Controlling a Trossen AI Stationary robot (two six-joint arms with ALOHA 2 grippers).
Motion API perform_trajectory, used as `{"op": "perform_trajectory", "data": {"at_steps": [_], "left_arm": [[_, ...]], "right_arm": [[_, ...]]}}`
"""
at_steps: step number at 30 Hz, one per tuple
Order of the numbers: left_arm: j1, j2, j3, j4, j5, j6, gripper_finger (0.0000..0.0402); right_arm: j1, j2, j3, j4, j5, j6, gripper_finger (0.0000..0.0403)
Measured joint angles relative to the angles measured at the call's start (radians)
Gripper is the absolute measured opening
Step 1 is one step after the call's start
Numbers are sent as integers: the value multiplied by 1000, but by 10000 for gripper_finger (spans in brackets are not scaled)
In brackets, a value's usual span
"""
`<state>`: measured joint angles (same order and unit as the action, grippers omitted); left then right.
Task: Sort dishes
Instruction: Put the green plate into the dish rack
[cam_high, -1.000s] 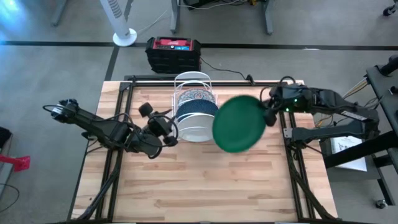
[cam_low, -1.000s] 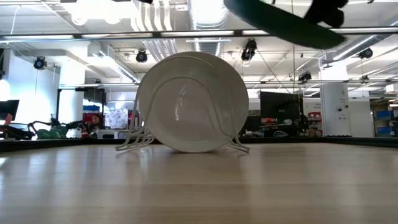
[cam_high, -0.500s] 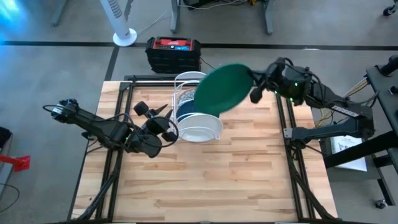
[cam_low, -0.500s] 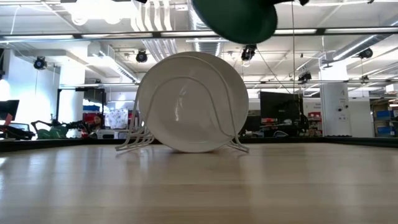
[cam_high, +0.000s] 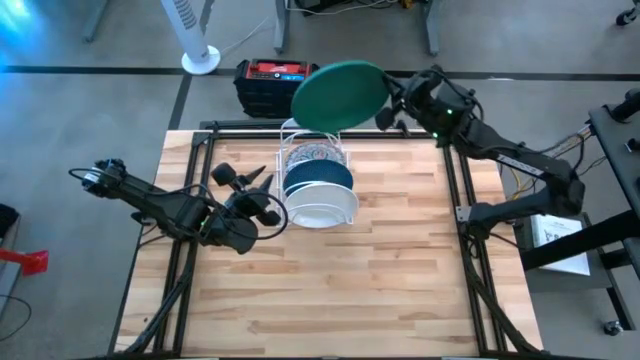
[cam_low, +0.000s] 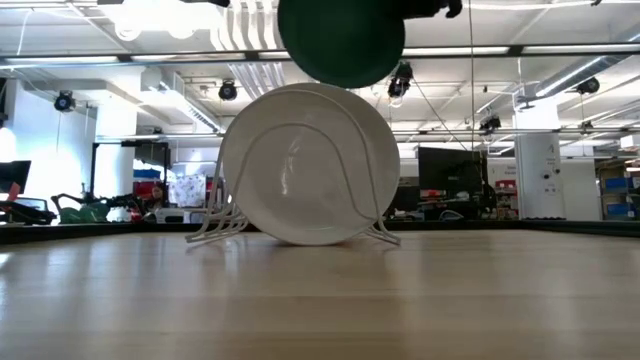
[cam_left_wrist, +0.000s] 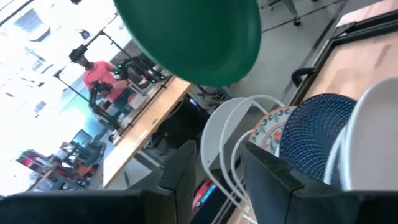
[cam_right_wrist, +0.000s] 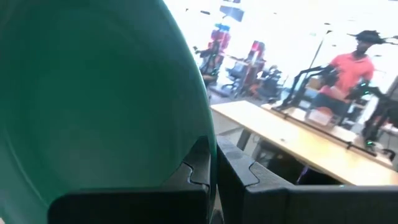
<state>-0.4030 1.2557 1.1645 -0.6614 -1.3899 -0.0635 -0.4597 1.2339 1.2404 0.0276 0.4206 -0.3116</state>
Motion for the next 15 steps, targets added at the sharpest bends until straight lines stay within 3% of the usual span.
{"op": "perform_trajectory", "data": {"at_steps": [7, 15], "left_arm": [[0, -22, 0, -83, -34, -31, 116], [0, -65, 0, -293, -42, -249, 116]], "right_arm": [[-40, 126, 0, 177, -8, -6, 0], [-37, 206, 0, 247, -11, -4, 0]]}}
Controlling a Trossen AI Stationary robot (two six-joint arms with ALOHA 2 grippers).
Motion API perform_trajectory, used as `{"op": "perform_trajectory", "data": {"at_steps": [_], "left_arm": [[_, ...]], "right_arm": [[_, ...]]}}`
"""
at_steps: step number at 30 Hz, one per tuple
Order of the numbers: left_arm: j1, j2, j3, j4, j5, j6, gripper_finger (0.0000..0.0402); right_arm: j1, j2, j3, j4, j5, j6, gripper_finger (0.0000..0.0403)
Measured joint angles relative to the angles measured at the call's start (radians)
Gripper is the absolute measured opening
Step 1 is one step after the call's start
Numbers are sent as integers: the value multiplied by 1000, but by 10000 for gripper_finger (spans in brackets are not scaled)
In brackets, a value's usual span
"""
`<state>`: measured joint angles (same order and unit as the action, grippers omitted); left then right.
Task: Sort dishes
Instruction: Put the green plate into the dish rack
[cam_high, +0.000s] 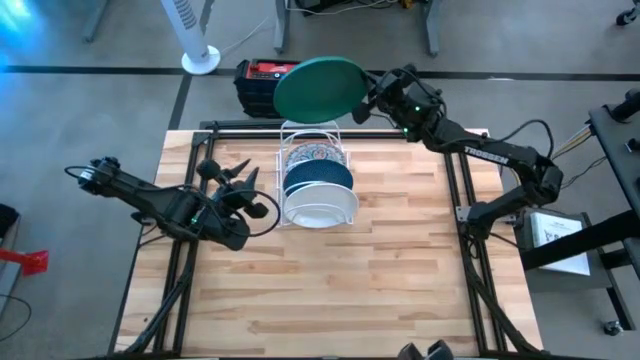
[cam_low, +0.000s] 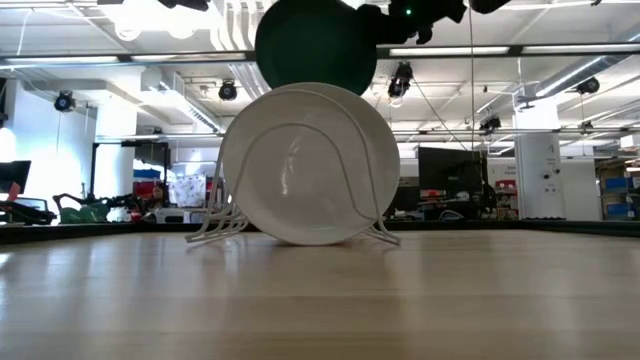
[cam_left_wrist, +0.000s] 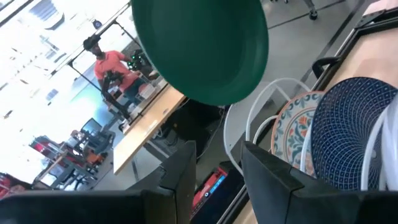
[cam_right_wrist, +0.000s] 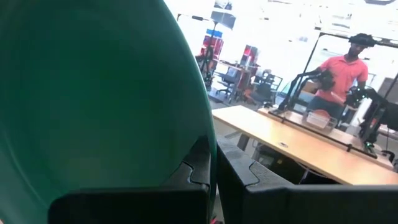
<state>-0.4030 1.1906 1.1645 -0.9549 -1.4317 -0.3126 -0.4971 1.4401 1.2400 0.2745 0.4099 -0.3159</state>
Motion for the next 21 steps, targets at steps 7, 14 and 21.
{"op": "perform_trajectory", "data": {"at_steps": [7, 14, 21], "left_arm": [[0, -15, 0, -70, 0, -68, 116], [0, -15, -2, -87, 1, -92, 116], [0, -15, -10, -118, 9, -143, 116]], "right_arm": [[4, 21, 0, 4, 0, 29, 0], [20, 69, 0, 1, 8, 31, 0], [42, 102, 0, -2, 16, 31, 0]]}}
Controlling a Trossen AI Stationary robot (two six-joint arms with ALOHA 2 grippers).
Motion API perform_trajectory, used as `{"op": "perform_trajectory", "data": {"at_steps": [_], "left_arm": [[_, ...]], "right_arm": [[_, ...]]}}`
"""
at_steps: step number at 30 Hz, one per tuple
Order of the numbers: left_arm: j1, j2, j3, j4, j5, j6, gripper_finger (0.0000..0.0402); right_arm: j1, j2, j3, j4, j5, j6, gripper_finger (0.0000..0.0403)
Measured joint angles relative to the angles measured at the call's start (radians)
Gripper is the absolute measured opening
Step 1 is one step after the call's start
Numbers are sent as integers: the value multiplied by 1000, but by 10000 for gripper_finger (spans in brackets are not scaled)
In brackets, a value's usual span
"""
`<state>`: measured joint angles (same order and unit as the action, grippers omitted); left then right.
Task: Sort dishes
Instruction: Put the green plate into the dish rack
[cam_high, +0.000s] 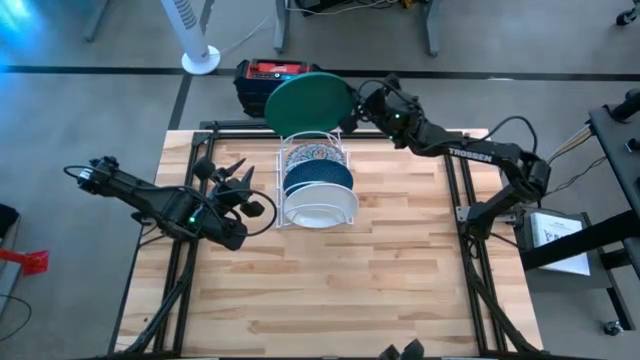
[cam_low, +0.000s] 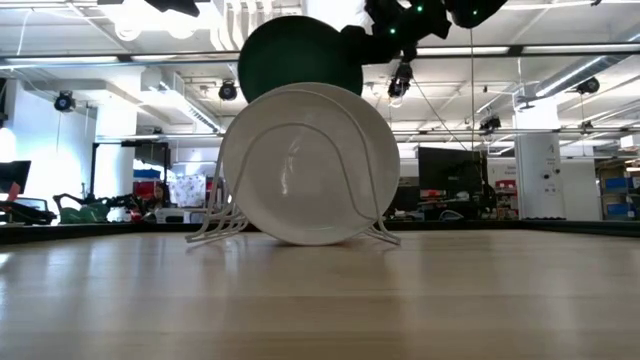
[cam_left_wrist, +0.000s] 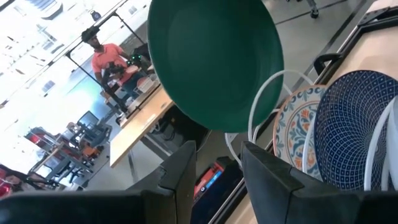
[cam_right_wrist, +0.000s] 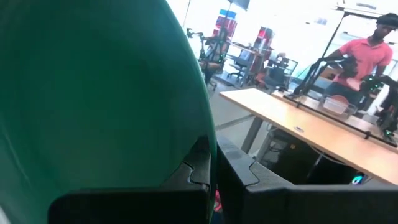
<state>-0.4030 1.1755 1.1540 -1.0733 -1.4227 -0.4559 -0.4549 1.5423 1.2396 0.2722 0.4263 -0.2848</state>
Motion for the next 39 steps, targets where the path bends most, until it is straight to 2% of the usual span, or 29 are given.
{"op": "perform_trajectory", "data": {"at_steps": [13, 27, 39], "left_arm": [[0, 0, -12, -1, 3, -25, 116], [0, 1, -12, -1, 8, -32, 116], [0, 1, -12, -1, 27, -49, 116]], "right_arm": [[39, 30, -3, -53, 97, -50, 0], [58, 47, -10, -181, 108, 2, 0], [74, 137, -11, -216, 103, -2, 0]]}}
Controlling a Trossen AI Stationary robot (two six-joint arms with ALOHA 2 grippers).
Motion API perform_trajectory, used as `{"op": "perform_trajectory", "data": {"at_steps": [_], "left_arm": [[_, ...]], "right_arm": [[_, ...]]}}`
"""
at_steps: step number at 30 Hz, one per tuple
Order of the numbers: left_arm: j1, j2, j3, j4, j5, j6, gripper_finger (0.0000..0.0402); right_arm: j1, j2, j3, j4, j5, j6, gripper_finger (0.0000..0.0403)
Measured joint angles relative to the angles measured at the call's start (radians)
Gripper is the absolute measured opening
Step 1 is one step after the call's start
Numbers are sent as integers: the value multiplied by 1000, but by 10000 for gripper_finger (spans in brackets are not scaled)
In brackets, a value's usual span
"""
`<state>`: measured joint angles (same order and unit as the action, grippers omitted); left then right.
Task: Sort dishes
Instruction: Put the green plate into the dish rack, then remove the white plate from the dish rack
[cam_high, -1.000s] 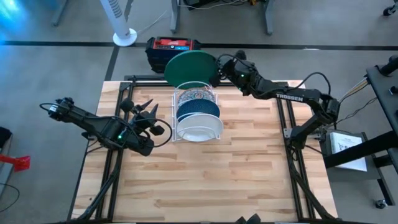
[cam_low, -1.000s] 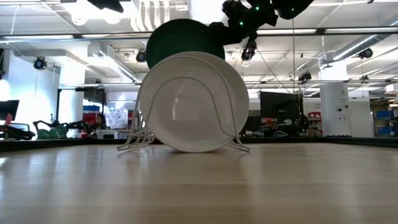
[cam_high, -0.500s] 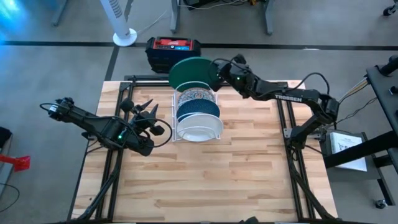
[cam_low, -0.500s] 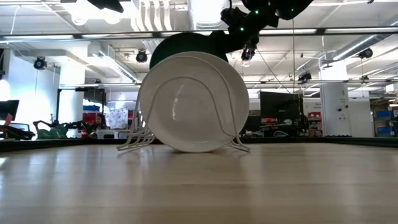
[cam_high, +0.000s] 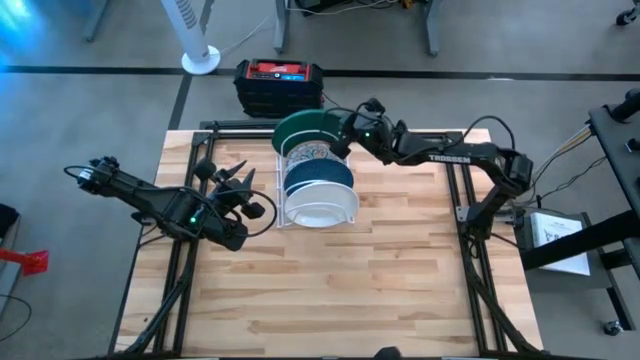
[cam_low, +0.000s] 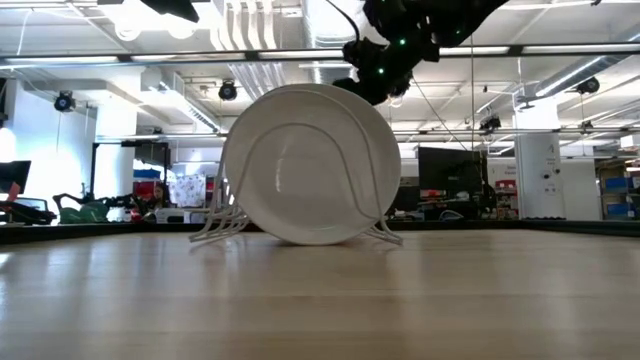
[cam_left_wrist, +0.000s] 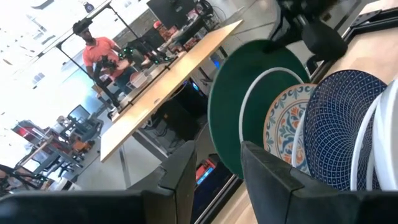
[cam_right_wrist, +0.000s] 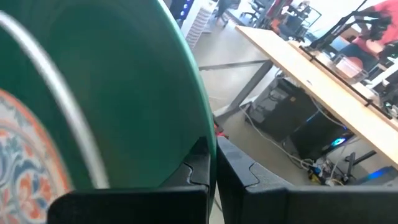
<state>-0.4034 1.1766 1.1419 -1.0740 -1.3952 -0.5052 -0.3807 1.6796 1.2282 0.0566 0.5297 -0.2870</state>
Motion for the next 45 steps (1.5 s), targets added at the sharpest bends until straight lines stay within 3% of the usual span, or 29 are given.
{"op": "perform_trajectory", "data": {"at_steps": [10, 25, 38, 42, 45], "left_arm": [[0, 0, 0, 0, 1, -2, 116], [0, 0, -6, 0, 25, -11, 116], [0, 0, -7, 10, 37, -35, 116], [5, 21, -21, 156, 109, 61, 116], [25, 51, -41, 409, 198, 282, 116]], "right_arm": [[9, 36, 0, -27, -3, -12, 7], [18, 15, 1, -69, -9, 28, 131], [28, -96, 2, -303, -5, 146, 177], [45, -178, -2, -420, -7, 208, 178], [77, -262, -31, -447, -55, 256, 174]]}}
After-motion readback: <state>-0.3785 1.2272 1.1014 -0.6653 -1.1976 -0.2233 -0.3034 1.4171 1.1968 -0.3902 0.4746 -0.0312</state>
